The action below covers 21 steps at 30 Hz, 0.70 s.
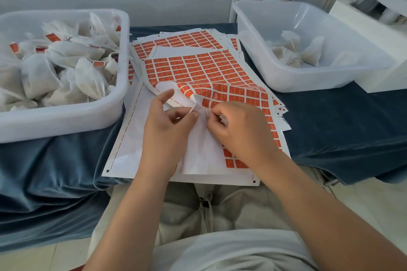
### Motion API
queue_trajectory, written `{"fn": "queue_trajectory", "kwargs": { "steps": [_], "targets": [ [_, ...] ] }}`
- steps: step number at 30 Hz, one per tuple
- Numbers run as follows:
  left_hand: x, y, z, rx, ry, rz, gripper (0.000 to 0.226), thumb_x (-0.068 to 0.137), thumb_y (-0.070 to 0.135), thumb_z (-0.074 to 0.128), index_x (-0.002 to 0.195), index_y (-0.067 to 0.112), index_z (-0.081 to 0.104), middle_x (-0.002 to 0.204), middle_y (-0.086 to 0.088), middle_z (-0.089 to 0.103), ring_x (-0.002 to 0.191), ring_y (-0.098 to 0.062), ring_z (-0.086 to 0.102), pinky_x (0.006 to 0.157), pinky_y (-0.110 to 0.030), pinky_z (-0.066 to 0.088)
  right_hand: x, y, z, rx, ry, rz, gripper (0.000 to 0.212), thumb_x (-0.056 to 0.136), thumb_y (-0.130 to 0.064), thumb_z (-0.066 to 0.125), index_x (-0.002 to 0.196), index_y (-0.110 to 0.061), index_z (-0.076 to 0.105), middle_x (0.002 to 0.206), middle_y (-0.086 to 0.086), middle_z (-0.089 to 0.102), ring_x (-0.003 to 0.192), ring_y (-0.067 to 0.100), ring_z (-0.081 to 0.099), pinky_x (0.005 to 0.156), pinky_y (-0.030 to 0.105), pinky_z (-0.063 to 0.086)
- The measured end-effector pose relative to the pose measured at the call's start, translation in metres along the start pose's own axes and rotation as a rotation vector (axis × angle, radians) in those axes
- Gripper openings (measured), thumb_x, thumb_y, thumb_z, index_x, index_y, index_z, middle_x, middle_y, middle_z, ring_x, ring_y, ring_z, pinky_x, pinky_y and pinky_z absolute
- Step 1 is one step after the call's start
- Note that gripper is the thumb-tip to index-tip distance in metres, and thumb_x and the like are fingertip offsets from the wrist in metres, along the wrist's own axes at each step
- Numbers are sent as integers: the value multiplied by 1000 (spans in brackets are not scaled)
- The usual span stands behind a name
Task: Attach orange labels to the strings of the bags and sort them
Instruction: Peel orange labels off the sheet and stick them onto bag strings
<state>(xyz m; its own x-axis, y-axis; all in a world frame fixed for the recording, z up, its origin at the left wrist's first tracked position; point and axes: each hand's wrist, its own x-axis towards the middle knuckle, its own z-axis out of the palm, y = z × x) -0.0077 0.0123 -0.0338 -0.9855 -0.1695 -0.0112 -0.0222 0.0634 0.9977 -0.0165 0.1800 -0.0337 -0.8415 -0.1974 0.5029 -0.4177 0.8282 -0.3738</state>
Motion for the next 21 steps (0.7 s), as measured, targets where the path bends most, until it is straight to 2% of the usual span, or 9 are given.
{"fn": "queue_trajectory", "kwargs": {
  "steps": [4,6,8,10,12,14,15,17,21],
  "targets": [
    [7,-2,-7,85,82,46,59,98,30,74,146,40,41,94,18,78,88,0,75,81,-34,61,10,11,-12,248,-68,272,14,99,-39,65,93,-32,76,85,-25,72,81,-2,69,69,7,49],
    [12,-2,-14,206,144,101,62,100,28,72,150,38,37,92,23,75,87,8,71,78,-25,56,13,17,-19,428,-13,440,14,100,-41,64,90,-37,73,90,-32,72,87,-8,70,61,8,54],
    [13,0,-19,368,179,141,65,101,24,70,154,34,34,99,24,72,94,16,65,77,-18,52,14,22,-25,560,53,553,14,100,-43,65,92,-35,73,95,-32,73,90,-8,71,66,13,57],
    [9,0,-19,649,244,273,61,100,19,69,153,28,39,130,15,63,121,2,59,101,-29,51,13,23,-28,666,76,612,16,100,-42,66,92,-31,74,91,-22,76,85,-2,74,71,20,59],
    [2,2,-15,821,285,466,47,101,21,68,145,21,53,141,-1,57,133,-20,50,110,-35,40,13,17,-28,802,59,619,17,100,-36,68,88,-28,76,78,-11,73,70,4,70,69,19,59],
    [-3,8,-10,729,148,477,37,102,41,61,136,27,63,130,10,65,119,-7,60,101,-23,46,11,8,-25,893,18,580,19,100,-31,67,85,-27,77,74,-6,71,63,5,63,69,19,58],
    [-5,12,-7,591,16,390,37,101,51,57,131,33,66,120,20,69,108,1,64,92,-17,52,10,3,-23,915,-5,554,19,100,-32,67,85,-28,78,75,-4,71,63,6,62,69,20,57],
    [-10,18,-1,226,-216,162,28,99,55,59,119,41,73,106,23,76,99,4,69,79,-16,58,7,-5,-19,947,-41,507,19,96,-37,65,87,-27,79,77,-2,71,67,10,61,70,24,54],
    [-12,18,3,-85,-190,15,14,97,46,70,103,38,80,101,16,79,95,-1,73,71,-17,57,4,-16,-16,959,-67,436,21,99,-34,62,91,-25,79,77,-3,71,68,9,63,68,19,54]
  ]
}}
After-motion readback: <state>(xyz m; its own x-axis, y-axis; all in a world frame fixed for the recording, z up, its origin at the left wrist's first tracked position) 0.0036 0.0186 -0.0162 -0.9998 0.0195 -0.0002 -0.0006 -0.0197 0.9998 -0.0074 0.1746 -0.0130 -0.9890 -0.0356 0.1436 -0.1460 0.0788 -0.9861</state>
